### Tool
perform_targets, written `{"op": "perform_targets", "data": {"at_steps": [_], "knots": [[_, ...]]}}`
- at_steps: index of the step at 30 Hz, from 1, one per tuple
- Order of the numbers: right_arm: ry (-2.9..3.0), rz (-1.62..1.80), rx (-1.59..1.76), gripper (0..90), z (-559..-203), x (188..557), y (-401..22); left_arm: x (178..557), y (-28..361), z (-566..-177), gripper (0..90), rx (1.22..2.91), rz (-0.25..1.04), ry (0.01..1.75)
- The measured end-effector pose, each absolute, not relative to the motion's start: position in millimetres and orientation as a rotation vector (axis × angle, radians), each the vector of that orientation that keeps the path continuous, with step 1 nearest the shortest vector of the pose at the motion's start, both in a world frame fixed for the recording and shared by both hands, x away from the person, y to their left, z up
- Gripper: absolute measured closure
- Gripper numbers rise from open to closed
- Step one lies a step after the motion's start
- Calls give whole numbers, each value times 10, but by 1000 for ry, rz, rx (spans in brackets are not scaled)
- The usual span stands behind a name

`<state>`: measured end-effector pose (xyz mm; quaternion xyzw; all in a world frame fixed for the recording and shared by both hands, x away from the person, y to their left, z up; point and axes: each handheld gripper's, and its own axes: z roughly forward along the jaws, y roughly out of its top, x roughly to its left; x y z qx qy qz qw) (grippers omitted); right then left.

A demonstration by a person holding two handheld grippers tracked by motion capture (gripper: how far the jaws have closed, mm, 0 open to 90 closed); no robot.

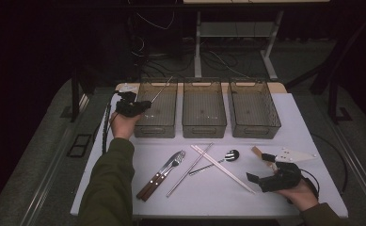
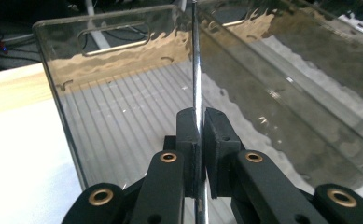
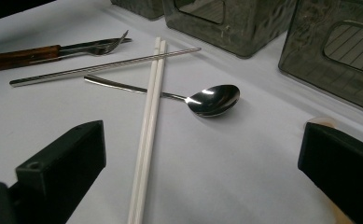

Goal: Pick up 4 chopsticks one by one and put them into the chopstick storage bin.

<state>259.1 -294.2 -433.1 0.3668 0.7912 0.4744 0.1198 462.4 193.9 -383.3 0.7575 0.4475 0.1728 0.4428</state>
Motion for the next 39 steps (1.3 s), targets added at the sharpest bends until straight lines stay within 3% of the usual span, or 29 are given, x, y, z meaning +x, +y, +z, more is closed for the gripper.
{"op": "perform_targets", "data": {"at_steps": [12,14,21,39], "knots": [[2314,1384,1065,9,-4333,2590,-2940,4662,1916,-3929,835,1941,442,1152],[2314,1384,1062,9,-4331,2589,-2941,4660,1910,-3915,707,1912,459,1164],[2312,1383,1065,9,-4331,2587,-2942,4607,1902,-3848,562,1910,467,1148],[2315,1374,1064,9,-4334,2583,-2936,4125,1868,-3690,377,1890,430,1033]]}}
